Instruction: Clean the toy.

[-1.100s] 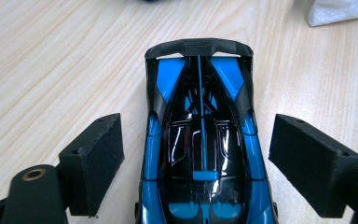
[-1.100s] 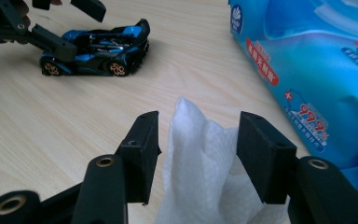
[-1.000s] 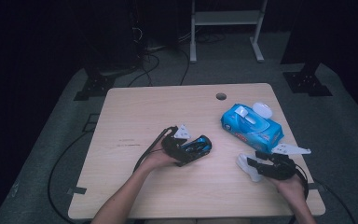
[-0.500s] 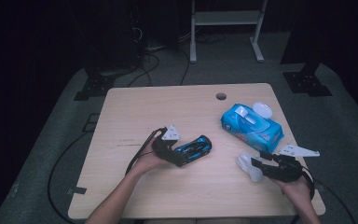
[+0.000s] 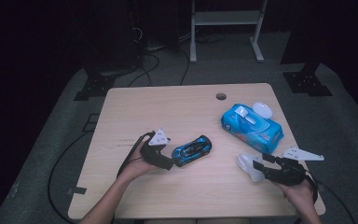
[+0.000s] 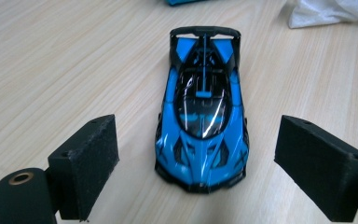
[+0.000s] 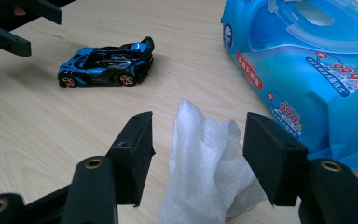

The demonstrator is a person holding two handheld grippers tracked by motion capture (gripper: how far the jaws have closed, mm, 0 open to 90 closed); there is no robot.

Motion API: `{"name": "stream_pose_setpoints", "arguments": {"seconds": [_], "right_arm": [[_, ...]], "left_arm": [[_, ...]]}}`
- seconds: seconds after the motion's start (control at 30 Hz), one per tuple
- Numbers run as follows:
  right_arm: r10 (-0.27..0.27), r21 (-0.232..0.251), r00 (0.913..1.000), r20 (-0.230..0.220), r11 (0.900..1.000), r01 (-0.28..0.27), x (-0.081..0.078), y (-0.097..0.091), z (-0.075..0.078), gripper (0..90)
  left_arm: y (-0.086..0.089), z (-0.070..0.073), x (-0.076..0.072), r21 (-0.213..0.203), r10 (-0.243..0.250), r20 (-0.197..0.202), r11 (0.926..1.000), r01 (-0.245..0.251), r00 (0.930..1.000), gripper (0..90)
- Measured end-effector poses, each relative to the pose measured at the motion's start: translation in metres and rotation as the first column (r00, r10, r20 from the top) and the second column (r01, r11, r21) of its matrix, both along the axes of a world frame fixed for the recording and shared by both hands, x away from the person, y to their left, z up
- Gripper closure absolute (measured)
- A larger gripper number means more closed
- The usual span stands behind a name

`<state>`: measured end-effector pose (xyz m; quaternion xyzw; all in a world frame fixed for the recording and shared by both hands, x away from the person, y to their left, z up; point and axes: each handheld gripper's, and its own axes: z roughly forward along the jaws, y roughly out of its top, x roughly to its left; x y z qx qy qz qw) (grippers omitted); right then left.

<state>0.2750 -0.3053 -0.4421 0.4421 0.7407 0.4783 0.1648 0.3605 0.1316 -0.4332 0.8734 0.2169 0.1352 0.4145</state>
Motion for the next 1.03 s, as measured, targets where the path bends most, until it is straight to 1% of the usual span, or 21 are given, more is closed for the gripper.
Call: {"name": "stream_pose_setpoints", "arguments": {"seconds": [0.03,0.1,0.17,0.2,0.3,0.4,0.47,0.53,0.63,0.7,0.77,0.83,0.87,0.9,0.93,1.0,1.03], "right_arm": [[-0.003,0.002,1.0000,0.001,1.0000,0.003,-0.001,0.000,0.000,41.7],[-0.008,0.009,1.0000,0.002,0.9999,0.008,-0.002,0.000,-0.001,41.5],[-0.011,0.009,0.9999,0.005,0.9999,0.011,-0.003,-0.001,-0.002,41.5],[-0.017,0.012,0.9999,0.001,0.9998,0.017,-0.005,-0.001,-0.003,41.5],[-0.023,0.012,0.9997,0.004,0.9997,0.023,-0.008,-0.002,-0.005,41.5],[-0.035,0.016,0.9994,0.008,0.9993,0.034,-0.012,-0.004,-0.005,41.5],[-0.047,0.024,0.9988,0.012,0.9986,0.047,-0.014,-0.007,-0.005,41.5],[-0.055,0.031,0.9984,0.015,0.9980,0.055,-0.015,-0.009,-0.006,41.5],[-0.062,0.033,0.9980,0.017,0.9976,0.061,-0.016,-0.011,-0.008,41.5],[-0.064,0.025,0.9978,0.018,0.9976,0.064,-0.016,-0.012,-0.009,41.5],[-0.072,0.015,0.9972,0.020,0.9973,0.071,-0.016,-0.012,-0.010,41.6],[-0.075,0.024,0.9969,0.024,0.9970,0.074,-0.017,-0.013,-0.011,41.9],[-0.074,0.029,0.9969,0.028,0.9969,0.073,-0.017,-0.013,-0.011,41.9],[-0.073,0.033,0.9967,0.034,0.9969,0.072,-0.017,-0.013,-0.010,42.0],[-0.073,0.035,0.9969,0.031,0.9968,0.072,-0.018,-0.013,-0.010,42.6],[-0.066,0.032,0.9973,0.031,0.9973,0.065,-0.018,-0.014,-0.010,42.6],[-0.071,0.032,0.9969,0.034,0.9970,0.070,-0.019,-0.015,-0.010,42.6]], "left_arm": [[0.002,0.000,-0.001,-0.005,0.005,0.001,1.0000,-0.005,1.0000,12.1],[0.006,0.001,-0.003,0.004,0.008,0.005,1.0000,-0.008,1.0000,12.1],[0.010,0.002,-0.005,-0.005,0.016,0.005,0.9999,-0.016,0.9999,12.1],[0.012,0.002,-0.007,0.000,0.016,0.007,0.9999,-0.016,0.9998,12.1],[0.017,0.001,-0.011,-0.004,0.026,0.008,0.9997,-0.026,0.9996,12.0],[0.022,-0.001,-0.014,-0.001,0.037,0.004,0.9993,-0.037,0.9993,11.5],[0.025,-0.003,-0.017,-0.012,0.046,-0.004,0.9989,-0.046,0.9989,11.4],[0.028,-0.006,-0.020,-0.004,0.049,-0.008,0.9988,-0.049,0.9988,11.4],[0.031,-0.010,-0.026,0.026,0.052,-0.004,0.9983,-0.052,0.9986,11.2],[0.033,-0.013,-0.030,0.028,0.056,-0.006,0.9980,-0.056,0.9984,11.0],[0.035,-0.016,-0.033,0.024,0.068,-0.006,0.9974,-0.068,0.9977,10.9],[0.036,-0.019,-0.037,0.034,0.096,0.001,0.9948,-0.096,0.9953,11.1],[0.037,-0.021,-0.038,0.026,0.104,0.001,0.9942,-0.104,0.9946,11.0],[0.039,-0.022,-0.040,0.007,0.115,-0.002,0.9934,-0.115,0.9934,11.0],[0.041,-0.023,-0.041,-0.012,0.127,-0.001,0.9918,-0.127,0.9919,11.0],[0.045,-0.027,-0.044,-0.031,0.164,0.008,0.9859,-0.164,0.9864,10.4],[0.047,-0.029,-0.046,-0.045,0.188,0.007,0.9813,-0.187,0.9822,9.8]]}}
